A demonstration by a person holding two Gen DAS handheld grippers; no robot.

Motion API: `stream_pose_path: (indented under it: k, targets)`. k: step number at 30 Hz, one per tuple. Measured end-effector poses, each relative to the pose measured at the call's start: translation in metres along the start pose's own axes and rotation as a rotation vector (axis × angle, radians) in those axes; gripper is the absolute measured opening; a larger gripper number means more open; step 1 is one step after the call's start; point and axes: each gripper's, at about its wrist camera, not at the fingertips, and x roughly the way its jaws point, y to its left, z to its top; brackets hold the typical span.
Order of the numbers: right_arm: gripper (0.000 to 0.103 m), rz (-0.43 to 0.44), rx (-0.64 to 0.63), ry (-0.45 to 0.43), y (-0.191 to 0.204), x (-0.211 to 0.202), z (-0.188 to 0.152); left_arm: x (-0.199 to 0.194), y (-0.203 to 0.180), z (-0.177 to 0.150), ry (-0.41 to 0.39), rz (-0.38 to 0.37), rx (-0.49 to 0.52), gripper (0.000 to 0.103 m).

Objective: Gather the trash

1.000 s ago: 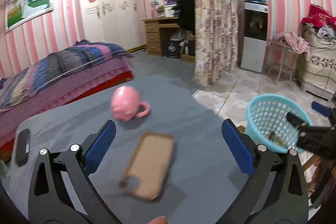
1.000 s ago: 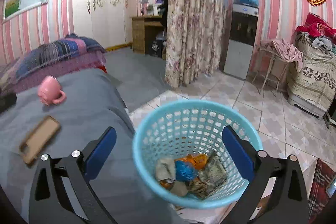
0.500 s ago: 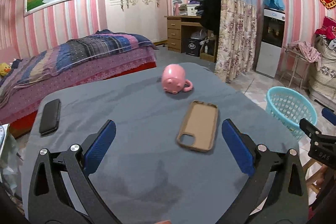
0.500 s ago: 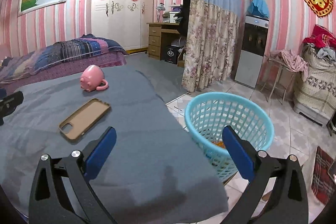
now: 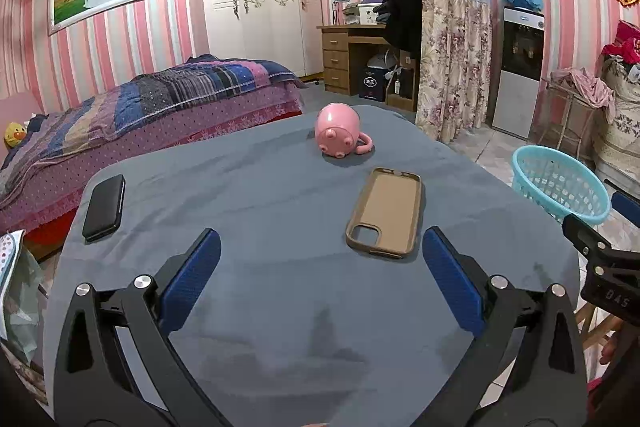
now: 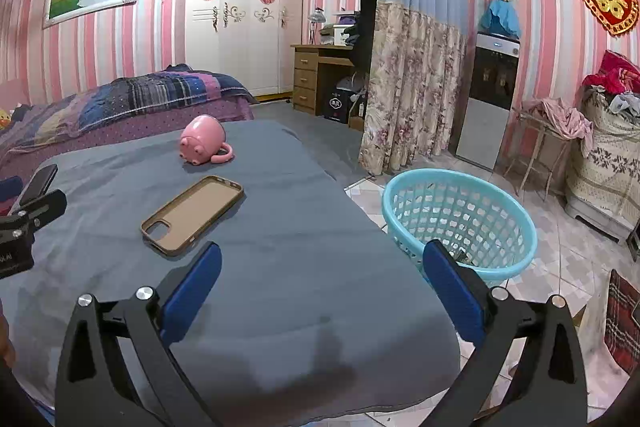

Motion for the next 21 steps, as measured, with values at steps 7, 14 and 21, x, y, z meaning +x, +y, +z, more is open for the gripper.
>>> stream_pose_path:
  k: [7, 14, 21]
  targets:
    - [0.099, 0.001, 0.026, 0.014, -0.002, 0.007, -0.002, 0.001, -0.001, -0.003, 0.003, 0.007, 0.001, 0.098]
    - [0.099, 0.003, 0.042, -0.003, -0.001, 0.007, -0.004, 0.001, -0.003, -0.004, -0.005, -0.003, 0.005, 0.098]
    - [0.099, 0.005, 0.006, -0.02, 0.009, 0.007, -0.003, 0.001, -0.001, -0.006, 0.001, -0.007, -0.012, 0.098]
